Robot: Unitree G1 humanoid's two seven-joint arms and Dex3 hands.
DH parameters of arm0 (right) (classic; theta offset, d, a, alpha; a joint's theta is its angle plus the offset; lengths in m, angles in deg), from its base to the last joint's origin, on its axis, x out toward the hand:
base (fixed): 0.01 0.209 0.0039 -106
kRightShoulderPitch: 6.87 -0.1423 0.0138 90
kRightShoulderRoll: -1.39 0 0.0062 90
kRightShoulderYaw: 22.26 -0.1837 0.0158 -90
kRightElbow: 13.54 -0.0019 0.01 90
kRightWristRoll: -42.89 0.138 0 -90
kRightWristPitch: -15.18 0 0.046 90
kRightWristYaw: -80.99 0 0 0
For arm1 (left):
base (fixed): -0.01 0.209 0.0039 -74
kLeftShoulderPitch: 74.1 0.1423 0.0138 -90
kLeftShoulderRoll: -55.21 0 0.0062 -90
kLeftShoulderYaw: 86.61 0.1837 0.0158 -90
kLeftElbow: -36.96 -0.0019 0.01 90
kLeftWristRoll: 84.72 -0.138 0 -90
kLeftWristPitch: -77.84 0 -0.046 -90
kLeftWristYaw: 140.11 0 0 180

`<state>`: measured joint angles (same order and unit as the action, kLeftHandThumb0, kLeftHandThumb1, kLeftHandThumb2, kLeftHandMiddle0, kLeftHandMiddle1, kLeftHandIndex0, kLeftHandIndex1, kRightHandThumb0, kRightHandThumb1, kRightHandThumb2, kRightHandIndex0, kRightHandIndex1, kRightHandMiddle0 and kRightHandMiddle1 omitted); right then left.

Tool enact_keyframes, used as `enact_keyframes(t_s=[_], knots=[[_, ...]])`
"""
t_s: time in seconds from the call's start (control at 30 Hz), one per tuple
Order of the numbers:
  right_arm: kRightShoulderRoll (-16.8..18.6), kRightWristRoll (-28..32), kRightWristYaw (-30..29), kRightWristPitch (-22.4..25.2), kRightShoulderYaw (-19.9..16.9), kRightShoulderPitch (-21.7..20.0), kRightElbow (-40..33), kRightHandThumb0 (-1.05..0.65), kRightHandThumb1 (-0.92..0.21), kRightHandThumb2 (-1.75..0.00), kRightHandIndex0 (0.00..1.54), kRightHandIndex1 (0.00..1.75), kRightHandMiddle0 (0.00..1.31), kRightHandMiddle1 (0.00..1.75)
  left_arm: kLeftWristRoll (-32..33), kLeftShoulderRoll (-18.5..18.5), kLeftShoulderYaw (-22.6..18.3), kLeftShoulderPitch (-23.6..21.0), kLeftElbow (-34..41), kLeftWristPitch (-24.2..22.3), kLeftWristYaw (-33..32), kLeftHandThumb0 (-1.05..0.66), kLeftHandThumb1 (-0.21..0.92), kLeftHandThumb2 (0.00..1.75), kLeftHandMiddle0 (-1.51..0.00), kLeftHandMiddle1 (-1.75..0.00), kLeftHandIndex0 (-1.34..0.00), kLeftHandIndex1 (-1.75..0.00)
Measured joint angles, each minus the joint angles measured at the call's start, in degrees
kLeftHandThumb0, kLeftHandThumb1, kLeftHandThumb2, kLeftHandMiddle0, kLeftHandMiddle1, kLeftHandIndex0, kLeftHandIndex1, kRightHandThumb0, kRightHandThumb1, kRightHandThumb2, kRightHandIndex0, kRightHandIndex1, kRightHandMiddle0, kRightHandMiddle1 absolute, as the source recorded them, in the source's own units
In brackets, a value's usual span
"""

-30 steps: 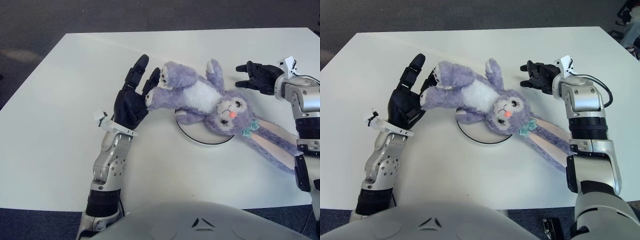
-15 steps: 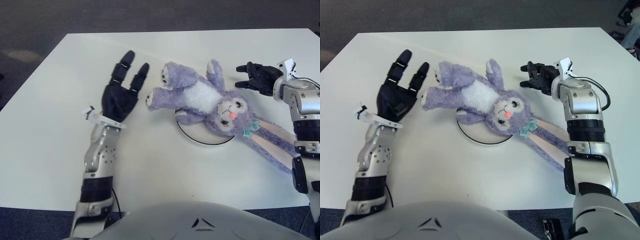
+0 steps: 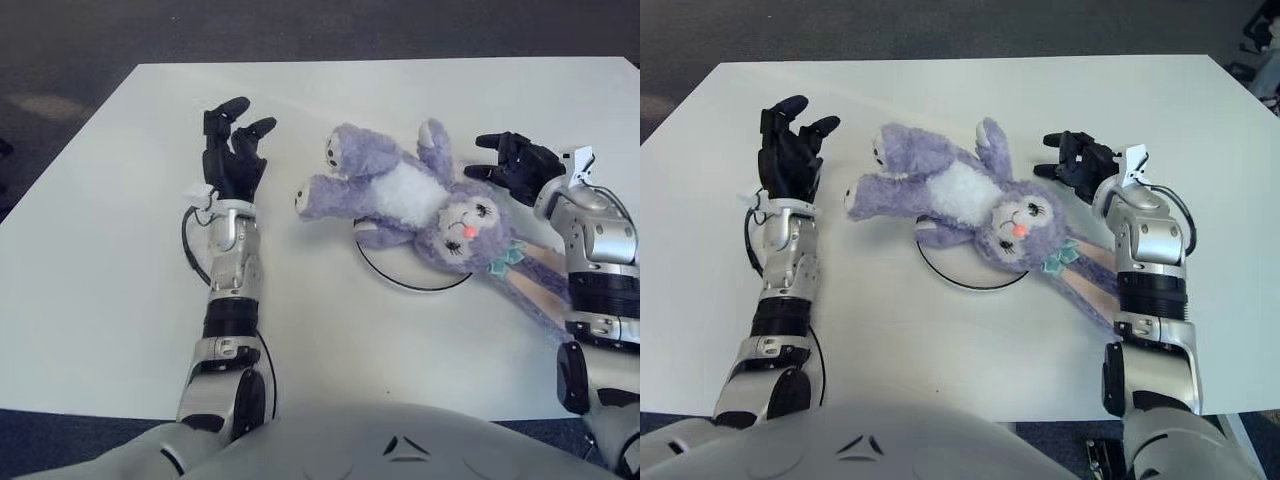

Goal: Put the doll into the plate.

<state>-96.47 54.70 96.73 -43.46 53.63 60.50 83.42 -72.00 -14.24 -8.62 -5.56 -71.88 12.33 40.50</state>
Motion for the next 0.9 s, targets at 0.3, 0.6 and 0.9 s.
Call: enact_keyframes(t_s=[0.3,0.6,0.9], knots=[[4.7,0.7,-6.2,-8.9,-5.0,4.4,-2.7,-0.37,-0.87,-0.62,0.51,1.31,0.23,1.74,-6.4,-5.4,-1.4,-4.7,-12.6,0.0,-5.5,-0.39,0.67,0.88,-0.81,-1.74,-0.35,-1.75],[7.3,-1.1,-10.5,-18.4,-5.7,7.7,-3.1,-0.38,-0.71,-0.81,0.56,1.5,0.32,1.75,-9.9,-7.8,0.9,-7.1,-19.9,-2.9,-6.0,-0.4,0.62,0.94,-0.89,-1.75,-0.38,-1.75],[9.2,-4.7,-14.4,-25.7,-4.4,10.0,-1.8,-0.4,-0.63,-0.92,0.63,1.61,0.38,1.75,-11.3,-10.0,3.3,-11.0,-26.1,-4.0,-3.1,-0.41,0.58,0.99,-0.91,-1.75,-0.41,-1.75]])
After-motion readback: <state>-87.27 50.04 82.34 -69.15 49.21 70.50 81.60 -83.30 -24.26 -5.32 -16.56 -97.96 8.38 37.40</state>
